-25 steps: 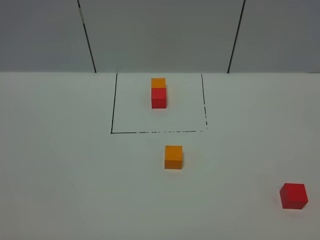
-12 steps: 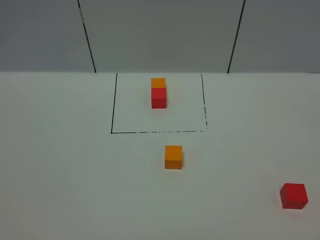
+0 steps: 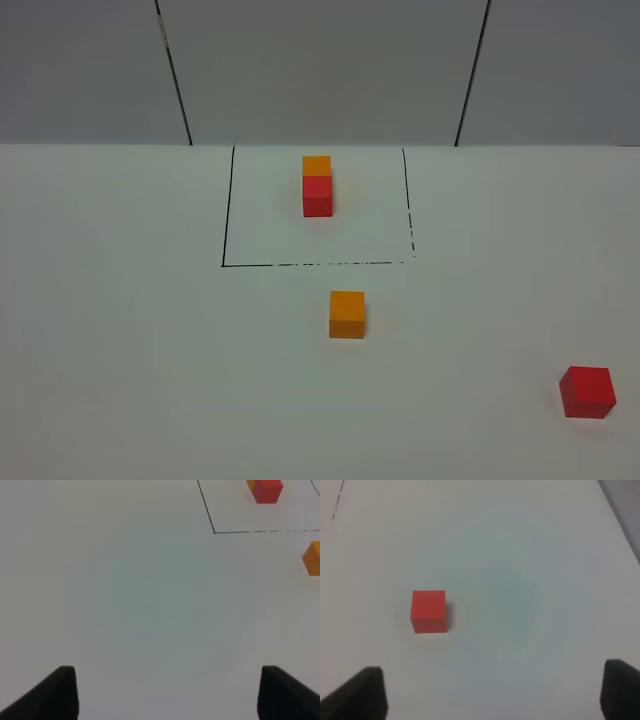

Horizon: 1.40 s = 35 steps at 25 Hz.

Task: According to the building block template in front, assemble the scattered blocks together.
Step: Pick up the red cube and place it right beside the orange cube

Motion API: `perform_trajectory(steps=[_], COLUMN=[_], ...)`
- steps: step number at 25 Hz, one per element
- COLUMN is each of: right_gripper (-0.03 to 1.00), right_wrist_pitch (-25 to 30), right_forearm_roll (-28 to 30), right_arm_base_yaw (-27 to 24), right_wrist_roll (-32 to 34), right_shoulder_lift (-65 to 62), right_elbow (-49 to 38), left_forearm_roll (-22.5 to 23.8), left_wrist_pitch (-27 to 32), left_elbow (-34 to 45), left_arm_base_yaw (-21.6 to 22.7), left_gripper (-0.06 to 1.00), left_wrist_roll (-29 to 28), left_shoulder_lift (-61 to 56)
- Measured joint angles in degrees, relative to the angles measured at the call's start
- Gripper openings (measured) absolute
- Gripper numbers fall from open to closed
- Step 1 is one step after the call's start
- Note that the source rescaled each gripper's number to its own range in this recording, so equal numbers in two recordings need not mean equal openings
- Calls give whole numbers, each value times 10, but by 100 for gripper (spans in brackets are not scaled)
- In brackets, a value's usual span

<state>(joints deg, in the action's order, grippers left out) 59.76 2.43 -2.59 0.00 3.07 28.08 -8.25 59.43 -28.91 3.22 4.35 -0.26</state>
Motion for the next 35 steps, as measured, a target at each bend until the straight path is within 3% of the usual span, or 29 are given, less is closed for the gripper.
perform_trajectory(steps=[9,15,35], right_gripper=[72,72,72], right_wrist_pitch=[0,0,0], right_forearm_roll=[0,0,0], right_arm_base_yaw=[0,0,0], right_wrist_roll=[0,0,0], right_shoulder_lift=[0,0,0], right_elbow=[0,0,0], left_forearm_roll=[0,1,3], left_wrist_pitch=[0,0,0], left_elbow=[0,0,0], left_arm_base_yaw=[-3,-44,-46], left_gripper=[92,92,92], left_wrist_roll=[0,0,1], left_shoulder_lift=[0,0,0])
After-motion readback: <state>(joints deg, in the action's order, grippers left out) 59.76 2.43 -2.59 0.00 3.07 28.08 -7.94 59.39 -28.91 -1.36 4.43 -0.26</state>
